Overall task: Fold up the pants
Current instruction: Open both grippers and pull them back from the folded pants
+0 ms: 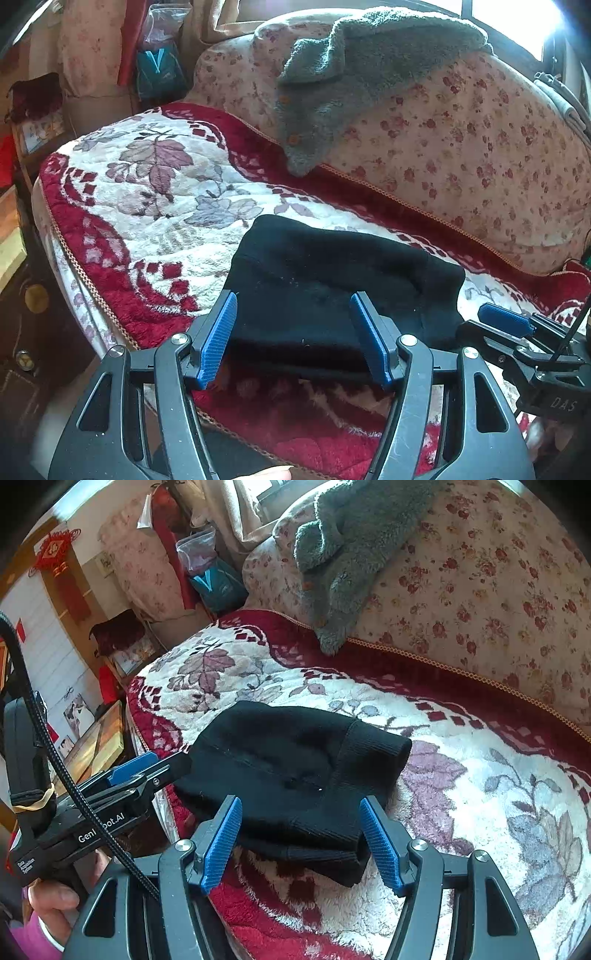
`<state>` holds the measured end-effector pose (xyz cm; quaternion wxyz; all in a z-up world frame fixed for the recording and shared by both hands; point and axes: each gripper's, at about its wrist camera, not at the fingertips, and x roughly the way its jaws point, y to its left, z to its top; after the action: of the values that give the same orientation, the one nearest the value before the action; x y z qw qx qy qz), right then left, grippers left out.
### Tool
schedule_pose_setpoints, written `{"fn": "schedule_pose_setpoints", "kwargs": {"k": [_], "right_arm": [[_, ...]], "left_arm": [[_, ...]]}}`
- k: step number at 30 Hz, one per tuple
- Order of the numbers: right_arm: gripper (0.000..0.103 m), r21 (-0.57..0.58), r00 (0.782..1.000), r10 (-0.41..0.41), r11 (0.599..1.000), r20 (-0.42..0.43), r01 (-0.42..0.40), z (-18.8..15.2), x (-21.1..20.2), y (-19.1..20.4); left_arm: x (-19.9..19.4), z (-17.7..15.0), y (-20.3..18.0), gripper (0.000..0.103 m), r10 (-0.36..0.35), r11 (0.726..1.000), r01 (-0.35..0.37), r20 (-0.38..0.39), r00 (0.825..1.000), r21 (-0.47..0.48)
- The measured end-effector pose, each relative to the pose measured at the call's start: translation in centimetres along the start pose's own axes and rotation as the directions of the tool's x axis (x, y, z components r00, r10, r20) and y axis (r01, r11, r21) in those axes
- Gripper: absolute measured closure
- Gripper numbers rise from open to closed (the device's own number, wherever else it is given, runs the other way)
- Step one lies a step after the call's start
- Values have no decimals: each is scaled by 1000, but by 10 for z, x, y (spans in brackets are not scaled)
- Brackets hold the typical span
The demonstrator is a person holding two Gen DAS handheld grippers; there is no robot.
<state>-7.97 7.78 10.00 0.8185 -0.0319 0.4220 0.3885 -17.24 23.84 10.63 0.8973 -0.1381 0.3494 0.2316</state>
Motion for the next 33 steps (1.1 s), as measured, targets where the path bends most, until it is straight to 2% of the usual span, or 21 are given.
{"fn": "schedule_pose_setpoints", "kwargs": {"k": [33], "right_arm": [[38,-7,999,15,1000,-42,-15,-3,13,5]], "left_arm": [[5,-4,4,39,3,1000,-3,-16,1000,-9]]}}
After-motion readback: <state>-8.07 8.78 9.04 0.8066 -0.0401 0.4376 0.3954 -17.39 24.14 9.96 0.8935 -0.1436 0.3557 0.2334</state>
